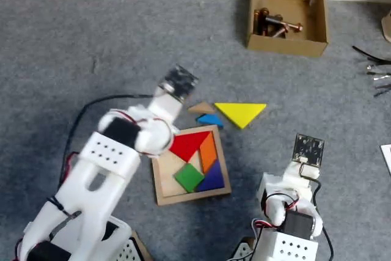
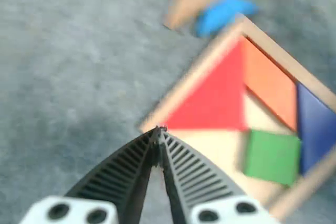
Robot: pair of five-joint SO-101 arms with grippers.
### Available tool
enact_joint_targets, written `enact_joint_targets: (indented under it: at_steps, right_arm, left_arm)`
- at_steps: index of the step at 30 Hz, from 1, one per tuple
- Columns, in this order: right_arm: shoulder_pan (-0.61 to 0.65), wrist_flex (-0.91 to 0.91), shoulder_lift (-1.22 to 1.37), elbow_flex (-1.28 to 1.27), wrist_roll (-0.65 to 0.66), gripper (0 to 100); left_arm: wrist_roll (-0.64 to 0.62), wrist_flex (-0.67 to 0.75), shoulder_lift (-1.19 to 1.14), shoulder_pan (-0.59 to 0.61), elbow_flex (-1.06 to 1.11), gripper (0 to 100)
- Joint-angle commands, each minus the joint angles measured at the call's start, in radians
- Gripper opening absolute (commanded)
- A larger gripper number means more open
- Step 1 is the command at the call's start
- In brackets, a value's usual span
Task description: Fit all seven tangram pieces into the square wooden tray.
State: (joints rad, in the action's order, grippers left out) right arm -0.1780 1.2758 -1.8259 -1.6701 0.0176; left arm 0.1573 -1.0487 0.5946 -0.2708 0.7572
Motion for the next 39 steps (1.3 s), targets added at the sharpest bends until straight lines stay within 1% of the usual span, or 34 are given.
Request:
enact_joint_targets:
  at_steps: [1, 8, 10, 13, 17, 19, 28, 32, 33, 39]
  right_arm:
    - [-0.01, -0.027, -0.012, -0.114, -0.009, 0.5]
    - [-0.01, -0.027, -0.012, -0.114, -0.009, 0.5]
    - [-0.01, -0.027, -0.012, -0.114, -0.009, 0.5]
    - [-0.01, -0.027, -0.012, -0.114, -0.009, 0.5]
    - [-0.01, -0.027, -0.012, -0.114, -0.009, 0.5]
    - [-0.01, -0.027, -0.012, -0.114, -0.009, 0.5]
    - [-0.01, -0.027, -0.012, -0.114, -0.009, 0.5]
    - [-0.01, -0.027, -0.012, -0.114, -0.009, 0.5]
    - [-0.01, -0.027, -0.012, -0.114, -0.009, 0.5]
    - [-0.01, -0.027, -0.012, -0.114, -0.009, 0.5]
  left_arm:
    - [0.006, 0.078, 0.031, 0.067, -0.007, 1]
    - [0.011, 0.167, 0.031, 0.079, -0.007, 1]
    - [0.009, 0.173, 0.015, 0.104, -0.01, 1]
    - [0.006, 0.207, -0.05, 0.185, -0.031, 1]
    - [0.006, 0.305, -0.14, 0.325, -0.053, 1]
    - [0.008, 0.327, -0.165, 0.357, -0.044, 1]
    - [0.006, 0.33, -0.177, 0.375, 0.002, 1]
    - [-0.074, 0.328, -0.179, 0.409, -0.005, 1]
    - [-0.077, 0.328, -0.186, 0.417, -0.005, 1]
    - [-0.078, 0.328, -0.351, 0.427, -0.002, 1]
